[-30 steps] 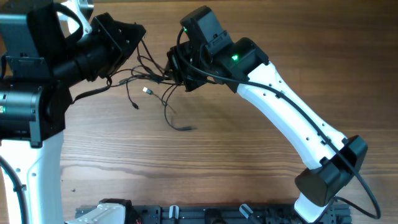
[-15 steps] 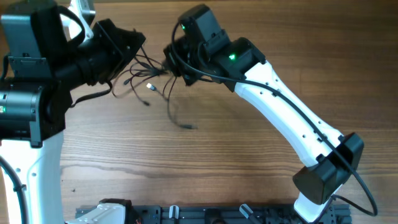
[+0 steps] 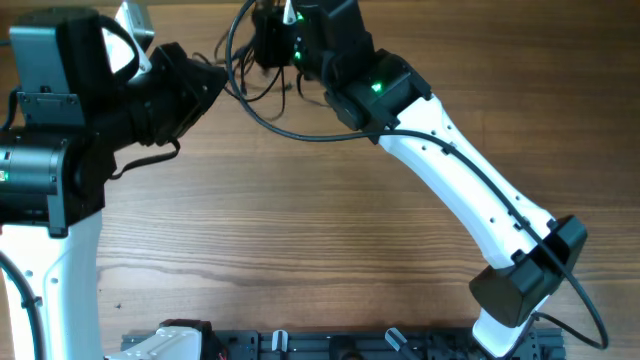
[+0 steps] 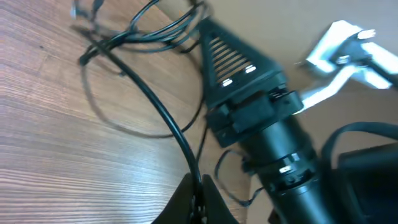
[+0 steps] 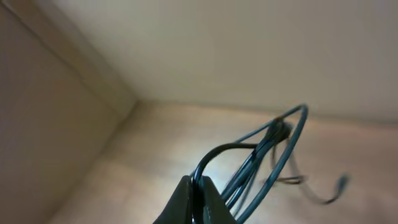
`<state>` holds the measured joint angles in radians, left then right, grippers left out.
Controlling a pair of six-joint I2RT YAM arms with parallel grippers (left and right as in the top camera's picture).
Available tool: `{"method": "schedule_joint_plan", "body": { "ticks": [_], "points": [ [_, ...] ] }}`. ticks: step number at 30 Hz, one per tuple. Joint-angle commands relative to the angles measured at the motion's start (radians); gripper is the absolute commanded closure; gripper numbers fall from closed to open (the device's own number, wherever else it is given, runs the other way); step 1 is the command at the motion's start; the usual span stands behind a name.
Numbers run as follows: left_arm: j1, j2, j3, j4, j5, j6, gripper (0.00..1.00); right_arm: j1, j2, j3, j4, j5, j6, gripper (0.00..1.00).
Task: Untangle cables
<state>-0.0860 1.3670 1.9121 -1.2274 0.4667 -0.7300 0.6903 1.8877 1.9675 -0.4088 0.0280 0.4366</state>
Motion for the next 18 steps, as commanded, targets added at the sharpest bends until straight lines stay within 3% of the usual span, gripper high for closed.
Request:
{"method": "schedule_joint_plan", "body": {
  "ticks": [1, 3, 7, 9, 18],
  "points": [
    [-0.004, 0.010, 0.005, -0.021, -0.027, 0.089, 0.96, -0.002, -0.101, 0.032, 0.061, 0.150, -0.203, 0.96],
    [-0.004, 0.017, 0.005, -0.050, -0.087, 0.124, 0.96, -0.002, -0.131, 0.032, 0.064, 0.172, -0.225, 0.96],
    [-0.003, 0.054, 0.005, -0.117, -0.429, 0.129, 0.96, -0.002, -0.185, 0.032, 0.000, 0.210, -0.227, 0.96],
    [-0.003, 0.084, 0.005, -0.120, -0.515, 0.129, 0.96, -0.002, -0.203, 0.032, -0.061, 0.212, -0.227, 0.96],
    [-0.002, 0.426, 0.005, 0.024, -0.575, 0.153, 0.96, 0.020, -0.359, 0.032, -0.364, 0.176, -0.161, 0.96]
  ]
}}
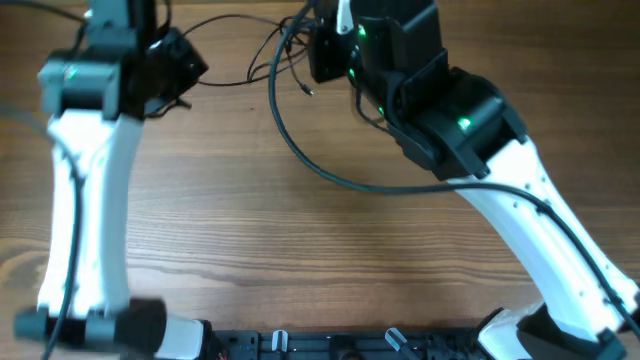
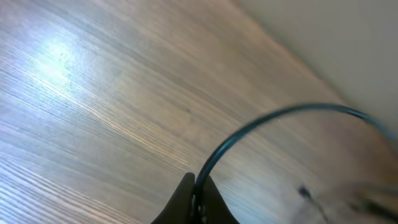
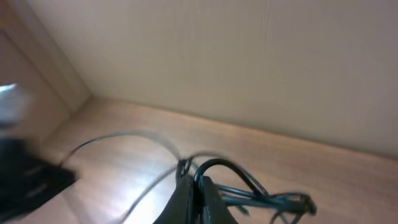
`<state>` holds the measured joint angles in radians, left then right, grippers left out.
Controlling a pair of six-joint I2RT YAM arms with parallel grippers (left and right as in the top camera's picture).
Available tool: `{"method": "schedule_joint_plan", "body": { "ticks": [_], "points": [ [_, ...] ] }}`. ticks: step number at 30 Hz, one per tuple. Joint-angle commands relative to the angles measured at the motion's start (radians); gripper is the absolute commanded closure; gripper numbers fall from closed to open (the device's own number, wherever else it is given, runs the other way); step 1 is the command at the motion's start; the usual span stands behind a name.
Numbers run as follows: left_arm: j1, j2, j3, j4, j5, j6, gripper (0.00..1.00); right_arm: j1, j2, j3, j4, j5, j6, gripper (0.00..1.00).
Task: Untangle cables
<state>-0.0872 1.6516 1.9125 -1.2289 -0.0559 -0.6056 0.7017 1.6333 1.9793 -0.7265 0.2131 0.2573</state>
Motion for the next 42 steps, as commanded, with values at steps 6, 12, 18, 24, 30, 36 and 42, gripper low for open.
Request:
{"method": "schedule_joint_plan", "body": {
  "ticks": [6, 12, 18, 24, 30, 36, 42],
  "points": [
    [0.080, 0.325, 0.005, 0.010, -0.136, 0.022, 0.96, -0.100, -0.226, 0.020, -0.299, 0.057, 0.170, 0.96],
    [0.279, 0.237, 0.005, -0.030, -0.135, 0.021, 0.96, -0.295, -0.324, 0.020, -0.414, 0.057, 0.186, 0.96],
    [0.364, 0.182, 0.005, -0.085, 0.017, 0.027, 0.96, -0.315, -0.318, 0.016, -0.454, -0.048, 0.167, 0.69],
    [0.294, 0.140, 0.005, -0.085, 0.458, 0.140, 0.96, -0.315, -0.188, -0.016, -0.518, -0.272, 0.239, 0.00],
    [0.212, 0.029, 0.005, 0.000, 0.858, 0.179, 0.96, -0.312, 0.022, -0.050, -0.519, -0.358, 0.309, 0.01],
    [0.182, -0.123, 0.005, 0.018, 0.866, 0.176, 0.96, -0.261, 0.203, -0.050, -0.429, -0.446, 0.293, 0.05],
    [0.182, -0.236, 0.005, 0.026, 0.858, 0.172, 0.96, -0.179, 0.298, -0.051, -0.295, -0.555, 0.240, 0.06]
  ]
}}
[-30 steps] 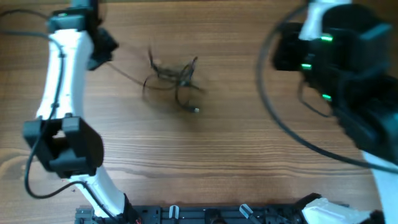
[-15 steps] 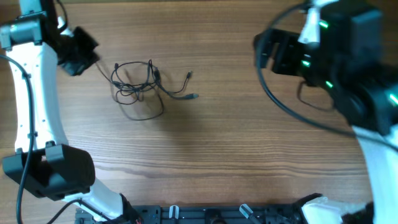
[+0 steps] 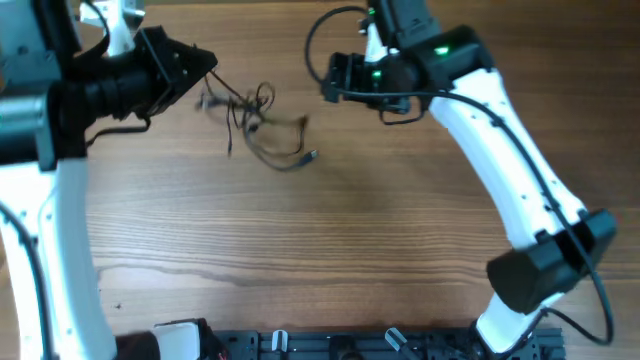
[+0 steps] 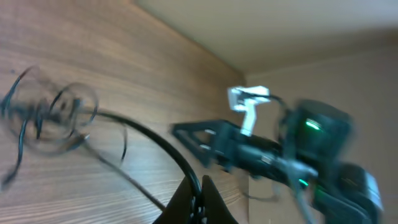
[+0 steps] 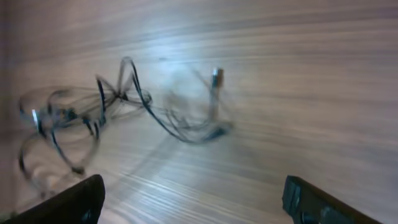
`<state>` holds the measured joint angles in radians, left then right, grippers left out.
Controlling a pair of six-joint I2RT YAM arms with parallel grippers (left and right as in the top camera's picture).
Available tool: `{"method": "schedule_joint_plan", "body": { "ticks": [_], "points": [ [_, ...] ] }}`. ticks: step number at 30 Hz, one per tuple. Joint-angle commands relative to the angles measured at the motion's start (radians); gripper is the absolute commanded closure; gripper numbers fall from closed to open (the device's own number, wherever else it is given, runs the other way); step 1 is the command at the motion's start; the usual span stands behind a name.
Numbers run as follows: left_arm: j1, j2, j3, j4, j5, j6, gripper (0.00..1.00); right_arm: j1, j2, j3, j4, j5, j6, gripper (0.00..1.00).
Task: Untangle cables
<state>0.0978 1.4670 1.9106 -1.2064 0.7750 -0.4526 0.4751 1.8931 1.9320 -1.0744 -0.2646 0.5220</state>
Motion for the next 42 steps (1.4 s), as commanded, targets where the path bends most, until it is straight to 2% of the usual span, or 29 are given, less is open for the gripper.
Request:
{"method": "schedule_joint_plan", "body": {
  "ticks": [1, 7, 13, 16, 21, 28, 29, 31, 33, 41, 42],
  "points": [
    [-0.003, -0.061, 0.007, 0.002, 0.027, 0.019, 0.96, 0.059, 0.044, -0.003, 0.074, -0.077, -0.026, 0.07],
    [-0.003, -0.089, 0.007, -0.023, 0.028, 0.019, 0.96, 0.161, 0.048, -0.003, 0.202, -0.074, -0.025, 0.05],
    [-0.003, -0.089, 0.007, -0.025, 0.028, 0.019, 0.96, 0.225, 0.058, -0.012, 0.197, -0.048, -0.021, 0.05],
    [-0.003, -0.089, 0.007, -0.028, 0.028, 0.019, 0.96, 0.242, 0.083, -0.012, 0.175, -0.048, 0.091, 0.06],
    [-0.003, -0.089, 0.007, -0.029, 0.028, 0.019, 0.96, 0.249, 0.132, -0.013, 0.140, -0.048, 0.179, 0.08],
    [-0.002, -0.089, 0.007, -0.027, 0.012, 0.019, 0.96, 0.254, 0.179, -0.013, 0.139, -0.051, 0.191, 0.09],
    [-0.002, -0.089, 0.007, -0.028, 0.000, 0.019, 0.96, 0.254, 0.182, -0.014, 0.138, -0.051, 0.195, 0.12],
    [-0.002, -0.089, 0.007, -0.028, -0.006, 0.019, 0.96, 0.255, 0.185, -0.016, 0.137, -0.051, 0.195, 0.30],
    [-0.002, -0.089, 0.007, -0.028, -0.006, 0.019, 0.96, 0.257, 0.185, -0.021, 0.142, -0.051, 0.195, 0.34],
    [-0.002, -0.095, 0.007, -0.032, -0.006, 0.019, 0.96, 0.265, 0.187, -0.093, 0.181, -0.051, 0.195, 0.37],
    [-0.002, -0.095, 0.007, -0.032, -0.006, 0.019, 0.96, 0.266, 0.187, -0.105, 0.192, -0.051, 0.195, 0.51]
  ]
}}
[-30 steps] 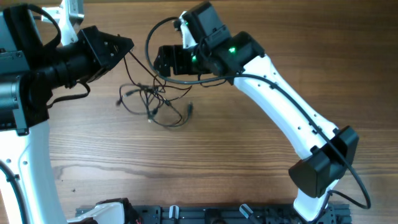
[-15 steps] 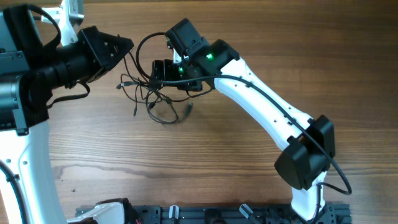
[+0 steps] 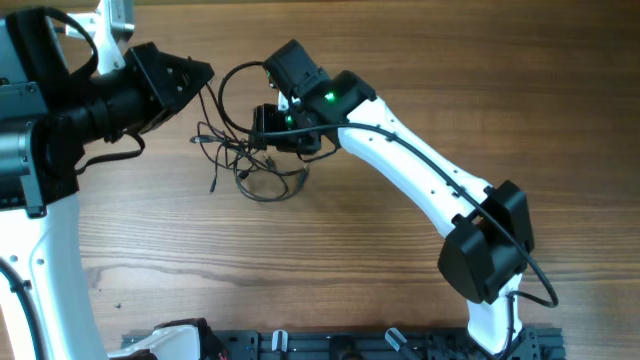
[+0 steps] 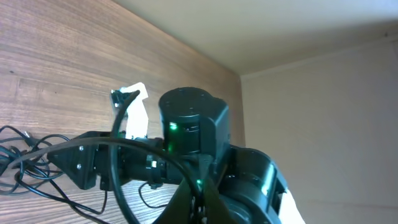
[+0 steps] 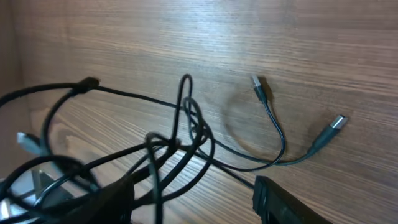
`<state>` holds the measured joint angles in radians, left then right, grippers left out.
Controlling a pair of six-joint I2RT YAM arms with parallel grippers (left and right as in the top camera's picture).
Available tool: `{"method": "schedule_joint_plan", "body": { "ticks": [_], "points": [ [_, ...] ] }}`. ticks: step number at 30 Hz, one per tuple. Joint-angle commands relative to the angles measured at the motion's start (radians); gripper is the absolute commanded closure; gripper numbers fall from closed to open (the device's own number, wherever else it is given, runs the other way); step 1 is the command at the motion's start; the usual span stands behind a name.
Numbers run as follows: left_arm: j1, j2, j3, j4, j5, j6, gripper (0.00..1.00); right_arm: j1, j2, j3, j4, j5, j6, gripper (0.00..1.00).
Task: Untangle cables
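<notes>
A tangle of thin black cables [image 3: 255,165] lies on the wooden table [image 3: 330,270], left of the middle. My left gripper [image 3: 207,72] is shut on a thicker black cable [image 3: 222,95] that arcs from the tangle up to it; its closed tips [image 4: 199,208] pinch that cable [image 4: 118,168]. My right gripper [image 3: 268,128] is open and low over the tangle's upper right part. Several strands [image 5: 186,130] run between its spread fingers [image 5: 292,202]. Two loose plugs [image 5: 258,86] [image 5: 336,122] lie on the wood beyond them.
A black rail [image 3: 350,345] runs along the table's front edge. The right arm's white forearm [image 3: 420,180] crosses the middle of the table. A beige wall [image 4: 311,93] stands behind the table's far edge.
My right gripper, then open to the right of the tangle, is now down over it with strands between its fingers. The left gripper still holds its cable at about the same place.
Both grippers were shut on cables close together at the table's far edge. Then they were apart with a long loop between them. Then the right gripper was open and the tangle lay below the left gripper. Now the open right gripper straddles it.
</notes>
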<state>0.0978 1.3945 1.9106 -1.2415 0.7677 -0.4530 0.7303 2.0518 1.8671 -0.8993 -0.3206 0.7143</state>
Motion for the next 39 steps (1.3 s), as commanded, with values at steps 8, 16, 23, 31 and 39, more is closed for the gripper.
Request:
{"method": "schedule_joint_plan", "body": {
  "ticks": [8, 16, 23, 31, 39],
  "points": [
    [-0.002, -0.022, 0.007, -0.010, -0.023, 0.031, 0.96, 0.003, 0.005, -0.053, 0.072, 0.013, -0.063, 0.96],
    [-0.002, -0.022, 0.006, -0.127, -0.405, 0.057, 0.96, -0.130, -0.364, 0.118, -0.004, 0.072, -0.224, 0.96],
    [-0.002, 0.012, 0.006, -0.186, -0.642, 0.057, 0.96, -0.135, -0.655, 0.118, -0.096, 0.211, -0.359, 0.96],
    [0.022, 0.016, 0.006, -0.164, -0.761, 0.052, 0.96, -0.139, -0.714, 0.103, -0.377, 0.474, -0.242, 0.96],
    [0.397, -0.014, 0.006, -0.209, -0.836, -0.074, 0.96, -0.439, -0.686, 0.063, -0.356, 0.477, -0.294, 0.96]
  ]
}}
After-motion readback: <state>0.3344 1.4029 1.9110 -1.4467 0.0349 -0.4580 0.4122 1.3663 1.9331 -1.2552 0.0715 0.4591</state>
